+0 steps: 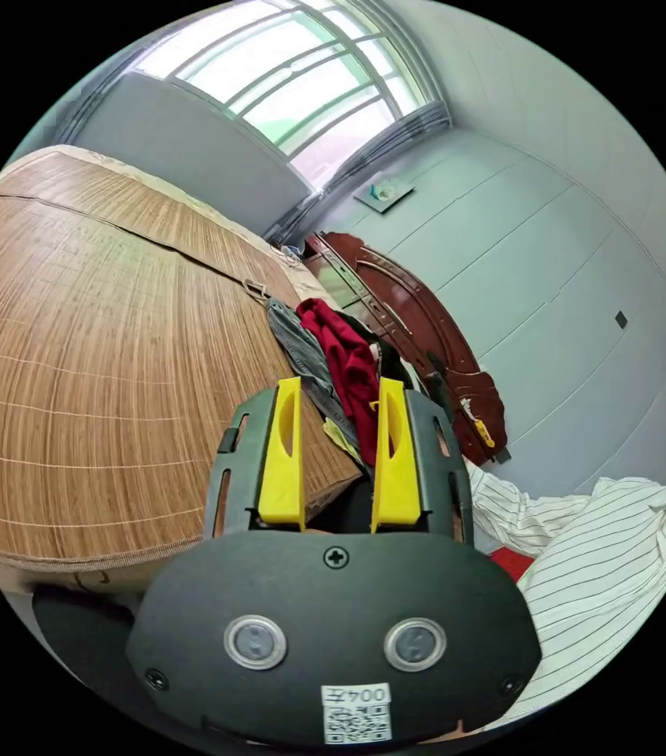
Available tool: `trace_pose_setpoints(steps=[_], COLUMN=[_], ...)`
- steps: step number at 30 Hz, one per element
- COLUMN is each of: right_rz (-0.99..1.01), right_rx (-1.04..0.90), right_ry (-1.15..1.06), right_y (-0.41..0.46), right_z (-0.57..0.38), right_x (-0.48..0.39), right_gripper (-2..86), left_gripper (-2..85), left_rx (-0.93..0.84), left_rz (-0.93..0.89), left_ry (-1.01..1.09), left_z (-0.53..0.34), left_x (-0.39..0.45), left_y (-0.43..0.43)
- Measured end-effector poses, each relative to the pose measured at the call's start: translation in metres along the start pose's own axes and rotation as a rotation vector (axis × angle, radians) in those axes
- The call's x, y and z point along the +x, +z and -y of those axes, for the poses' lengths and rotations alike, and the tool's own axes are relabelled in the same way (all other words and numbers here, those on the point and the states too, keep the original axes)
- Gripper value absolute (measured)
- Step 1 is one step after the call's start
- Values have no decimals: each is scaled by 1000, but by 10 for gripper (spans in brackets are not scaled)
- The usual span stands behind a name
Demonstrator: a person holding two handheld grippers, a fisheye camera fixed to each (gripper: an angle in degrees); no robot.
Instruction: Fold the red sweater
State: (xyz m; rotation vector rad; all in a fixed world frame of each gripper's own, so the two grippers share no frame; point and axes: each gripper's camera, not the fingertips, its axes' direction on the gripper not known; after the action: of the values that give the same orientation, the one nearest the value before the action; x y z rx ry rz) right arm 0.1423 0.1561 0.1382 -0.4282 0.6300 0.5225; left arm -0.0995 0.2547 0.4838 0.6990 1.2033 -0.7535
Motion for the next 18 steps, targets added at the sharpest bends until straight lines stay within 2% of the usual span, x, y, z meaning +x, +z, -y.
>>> trace_pose_setpoints(steps=[5, 7, 12, 13, 18], right_rz=[366, 688, 1075, 1131, 1142], right_rx=[47, 149, 373, 401, 392], right_ry=[204, 361, 371, 340, 79], right_y=[45, 65, 76, 75, 70], right_z=[-39, -70, -127, -138, -172], right_x=[74, 114, 133, 127, 65], right_gripper=[39, 33, 26, 25, 25], left_gripper=[107, 104, 122, 125, 201], left_rx=[-105, -156, -315, -333, -412], left_rz=[-46, -46, -148, -160, -410], left_ry=[-11, -6, -27, -30, -132], left_z=[27, 41, 84, 88, 108], left_x=[23, 32, 68, 74, 112], left_y=[73, 106, 221, 233, 309])
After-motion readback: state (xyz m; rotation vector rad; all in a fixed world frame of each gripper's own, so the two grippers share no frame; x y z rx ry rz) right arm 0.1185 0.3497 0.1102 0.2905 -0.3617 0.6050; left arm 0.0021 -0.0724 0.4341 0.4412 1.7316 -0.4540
